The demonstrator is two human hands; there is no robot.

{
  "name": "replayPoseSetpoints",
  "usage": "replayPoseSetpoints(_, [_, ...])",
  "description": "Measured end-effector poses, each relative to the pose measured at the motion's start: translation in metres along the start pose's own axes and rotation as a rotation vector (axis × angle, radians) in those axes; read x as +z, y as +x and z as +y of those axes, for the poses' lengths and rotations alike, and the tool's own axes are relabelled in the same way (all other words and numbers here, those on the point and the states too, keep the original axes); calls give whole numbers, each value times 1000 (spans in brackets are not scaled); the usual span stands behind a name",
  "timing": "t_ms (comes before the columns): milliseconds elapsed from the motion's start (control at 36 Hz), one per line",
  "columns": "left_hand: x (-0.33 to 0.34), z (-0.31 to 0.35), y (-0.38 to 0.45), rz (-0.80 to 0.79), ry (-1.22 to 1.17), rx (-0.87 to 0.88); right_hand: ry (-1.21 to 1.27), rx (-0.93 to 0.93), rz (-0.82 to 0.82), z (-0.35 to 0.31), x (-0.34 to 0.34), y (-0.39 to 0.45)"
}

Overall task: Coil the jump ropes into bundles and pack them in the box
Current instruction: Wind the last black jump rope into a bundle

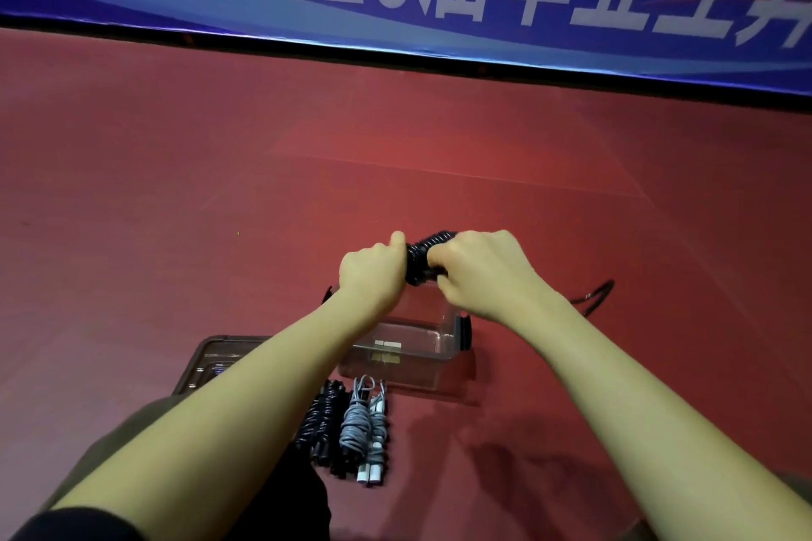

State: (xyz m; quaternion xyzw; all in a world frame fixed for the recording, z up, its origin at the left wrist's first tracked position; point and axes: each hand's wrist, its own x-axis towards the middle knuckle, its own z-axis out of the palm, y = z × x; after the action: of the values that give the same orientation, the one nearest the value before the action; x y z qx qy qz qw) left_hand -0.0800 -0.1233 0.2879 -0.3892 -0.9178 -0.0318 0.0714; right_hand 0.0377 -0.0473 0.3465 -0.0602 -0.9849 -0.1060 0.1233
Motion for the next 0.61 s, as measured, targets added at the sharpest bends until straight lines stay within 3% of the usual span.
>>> replayPoseSetpoints(56, [-1, 4, -1, 11, 110, 118, -33, -30, 113, 2, 3, 1])
replayPoseSetpoints(139, [-2, 10, -4, 41, 200, 250, 17, 89, 172, 5, 10, -1])
replayPoseSetpoints(278, [-10, 3, 2, 89, 185, 181, 145, 223, 44, 14, 15, -3])
replayPoseSetpoints(417, [-12, 0, 1, 120, 185, 258, 192, 247, 26, 10, 13, -5])
replayPoseSetpoints(500, [-10, -3, 2, 146, 72, 377, 259, 340, 23, 15, 9, -5])
replayPoseSetpoints(611, [-12, -7, 3, 269, -17, 700, 214, 376, 46, 22, 9, -4])
